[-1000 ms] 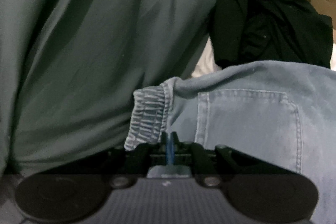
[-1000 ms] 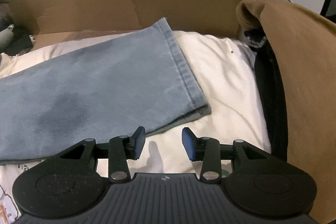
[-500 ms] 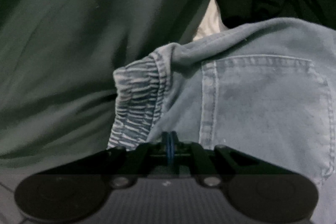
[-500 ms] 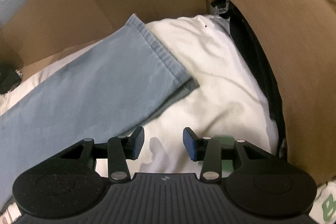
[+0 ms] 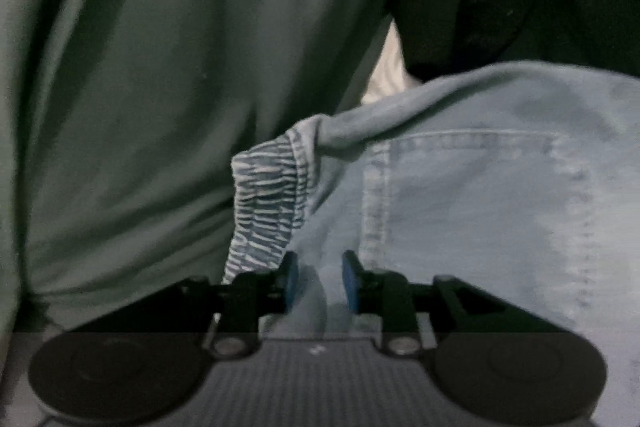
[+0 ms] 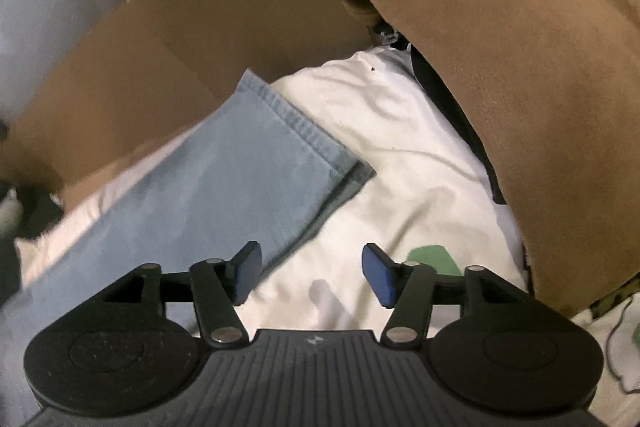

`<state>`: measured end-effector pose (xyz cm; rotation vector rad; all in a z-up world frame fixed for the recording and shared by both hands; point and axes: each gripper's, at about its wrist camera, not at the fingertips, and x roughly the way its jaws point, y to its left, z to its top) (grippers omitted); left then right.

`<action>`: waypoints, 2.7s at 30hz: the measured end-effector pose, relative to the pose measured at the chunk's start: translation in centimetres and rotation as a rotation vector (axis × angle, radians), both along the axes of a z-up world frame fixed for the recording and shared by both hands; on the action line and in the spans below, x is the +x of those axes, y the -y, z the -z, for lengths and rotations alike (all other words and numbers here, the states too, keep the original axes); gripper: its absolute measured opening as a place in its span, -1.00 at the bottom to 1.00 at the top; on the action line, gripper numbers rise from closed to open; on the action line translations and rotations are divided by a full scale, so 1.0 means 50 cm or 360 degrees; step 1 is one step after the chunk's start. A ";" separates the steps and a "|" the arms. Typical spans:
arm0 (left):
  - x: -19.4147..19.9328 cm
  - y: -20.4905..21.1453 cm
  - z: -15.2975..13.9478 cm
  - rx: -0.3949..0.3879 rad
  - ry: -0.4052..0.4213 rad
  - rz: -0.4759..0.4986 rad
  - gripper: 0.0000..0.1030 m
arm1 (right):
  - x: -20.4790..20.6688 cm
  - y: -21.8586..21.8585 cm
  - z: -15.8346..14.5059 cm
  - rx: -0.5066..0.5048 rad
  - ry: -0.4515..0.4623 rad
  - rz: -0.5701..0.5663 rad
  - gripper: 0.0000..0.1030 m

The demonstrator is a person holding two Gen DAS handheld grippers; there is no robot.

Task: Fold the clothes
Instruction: 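Release the waistband and move the open left gripper over the back pocket, then grasp the folded jeans leg hem with the right gripper by the cardboard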

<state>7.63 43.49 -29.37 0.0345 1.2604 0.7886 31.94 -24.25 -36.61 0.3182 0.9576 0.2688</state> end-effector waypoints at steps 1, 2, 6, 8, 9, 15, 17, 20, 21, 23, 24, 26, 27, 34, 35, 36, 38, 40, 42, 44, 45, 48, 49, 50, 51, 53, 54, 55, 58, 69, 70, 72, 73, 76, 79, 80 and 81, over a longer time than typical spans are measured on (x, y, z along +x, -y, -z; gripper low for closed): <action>-0.002 0.011 -0.011 -0.0015 0.0022 -0.0003 -0.43 | 0.002 0.000 0.001 0.0024 -0.0003 0.0007 0.24; -0.005 0.024 -0.021 -0.0029 0.0041 -0.0005 -0.35 | 0.004 0.000 0.002 0.0039 -0.0001 -0.0005 0.24; -0.013 0.078 -0.049 -0.0088 0.0071 -0.0030 -0.29 | 0.006 0.016 0.008 0.0121 -0.0019 0.0040 0.28; -0.010 0.104 -0.056 -0.0144 0.0091 -0.0070 -0.28 | 0.006 0.030 0.014 0.0175 -0.0053 0.0108 0.28; -0.011 0.116 -0.060 -0.0165 0.0099 -0.0083 -0.26 | 0.005 0.029 0.014 0.0158 -0.0042 0.0103 0.28; 0.037 0.165 -0.022 -0.0198 0.0165 -0.0076 -0.03 | 0.007 0.041 0.019 0.0178 -0.0022 0.0099 0.31; 0.037 0.190 -0.021 -0.0208 0.0198 -0.0088 -0.01 | 0.010 0.050 0.028 0.0194 -0.0031 0.0106 0.31; 0.035 0.232 -0.006 -0.0253 0.0215 -0.0099 0.11 | 0.014 0.065 0.042 0.0222 -0.0042 0.0109 0.31; 0.032 0.246 0.000 -0.0279 0.0214 -0.0104 0.11 | 0.016 0.071 0.047 0.0241 -0.0045 0.0127 0.32; 0.025 0.272 0.016 -0.0326 0.0215 -0.0106 0.11 | 0.020 0.084 0.060 0.0302 -0.0058 0.0173 0.32; 0.024 0.284 0.029 -0.0343 0.0213 -0.0102 0.11 | 0.023 0.090 0.069 0.0341 -0.0068 0.0193 0.32; 0.023 0.303 0.052 -0.0357 0.0204 -0.0096 0.11 | 0.030 0.098 0.083 0.0408 -0.0075 0.0224 0.31; 0.018 0.312 0.058 -0.0359 0.0199 -0.0100 0.11 | 0.033 0.100 0.087 0.0441 -0.0070 0.0232 0.31; -0.022 0.341 0.070 -0.0346 0.0170 -0.0188 0.11 | 0.059 0.080 0.103 0.0626 -0.0040 0.0223 0.31; -0.026 0.341 0.070 -0.0339 0.0171 -0.0210 0.11 | 0.064 0.075 0.105 0.0641 -0.0039 0.0229 0.31; -0.029 0.341 0.071 -0.0332 0.0171 -0.0232 0.11 | 0.068 0.071 0.107 0.0646 -0.0036 0.0237 0.30; -0.032 0.341 0.071 -0.0338 0.0171 -0.0261 0.11 | 0.077 0.062 0.114 0.0633 -0.0041 0.0266 0.30; -0.032 0.342 0.072 -0.0346 0.0168 -0.0272 0.11 | 0.084 0.059 0.123 0.0622 -0.0055 0.0301 0.28; -0.030 0.348 0.076 -0.0329 0.0155 -0.0252 0.11 | 0.088 0.063 0.132 0.0637 -0.0080 0.0358 0.20; -0.034 0.353 0.085 -0.0347 0.0150 -0.0291 0.11 | 0.090 0.066 0.139 0.0647 -0.0078 0.0384 0.16; -0.037 0.357 0.090 -0.0366 0.0159 -0.0316 0.11 | 0.092 0.063 0.141 0.0638 -0.0075 0.0381 0.11; -0.047 0.367 0.101 -0.0402 0.0174 -0.0357 0.11 | 0.097 0.060 0.150 0.0641 -0.0069 0.0391 0.01; -0.050 0.367 0.102 -0.0404 0.0176 -0.0368 0.11 | 0.098 0.063 0.152 0.0664 -0.0075 0.0407 -0.03; -0.053 0.367 0.104 -0.0407 0.0178 -0.0379 0.11 | 0.098 0.065 0.155 0.0684 -0.0082 0.0420 -0.32; -0.056 0.368 0.105 -0.0409 0.0180 -0.0389 0.11 | 0.098 0.067 0.155 0.0695 -0.0091 0.0425 -0.69; -0.058 0.367 0.106 -0.0412 0.0185 -0.0406 0.11 | 0.093 0.073 0.151 0.0735 -0.0076 0.0419 -0.77; -0.059 0.367 0.107 -0.0413 0.0188 -0.0413 0.11 | 0.088 0.075 0.146 0.0758 -0.0049 0.0411 -0.77; -0.059 0.367 0.107 -0.0414 0.0190 -0.0417 0.11 | 0.084 0.076 0.141 0.0781 -0.0027 0.0404 -0.77; -0.060 0.367 0.107 -0.0419 0.0193 -0.0429 0.11 | 0.080 0.077 0.144 0.0862 -0.0039 0.0400 -0.73; -0.067 0.364 0.108 -0.0453 0.0234 -0.0580 0.13 | 0.077 0.047 0.190 0.0905 -0.0189 0.0386 -0.36; -0.067 0.364 0.109 -0.0455 0.0239 -0.0632 0.13 | 0.078 0.041 0.192 0.0905 -0.0198 0.0378 -0.36; -0.067 0.365 0.108 -0.0460 0.0247 -0.0638 0.13 | 0.081 0.033 0.195 0.0900 -0.0198 0.0362 -0.36; -0.068 0.365 0.109 -0.0463 0.0253 -0.0641 0.13 | 0.083 0.029 0.196 0.0899 -0.0197 0.0356 -0.36; -0.074 0.364 0.109 -0.0476 0.0275 -0.0656 0.13 | 0.092 0.031 0.201 0.0900 -0.0192 0.0365 -0.32; -0.081 0.365 0.111 -0.0486 0.0302 -0.0679 0.15 | 0.099 0.027 0.198 0.0883 -0.0176 0.0370 -0.32; -0.083 0.366 0.111 -0.0487 0.0308 -0.0685 0.16 | 0.100 0.025 0.198 0.0875 -0.0169 0.0371 -0.32; -0.084 0.367 0.112 -0.0489 0.0311 -0.0689 0.16 | 0.099 0.022 0.198 0.0873 -0.0164 0.0374 -0.32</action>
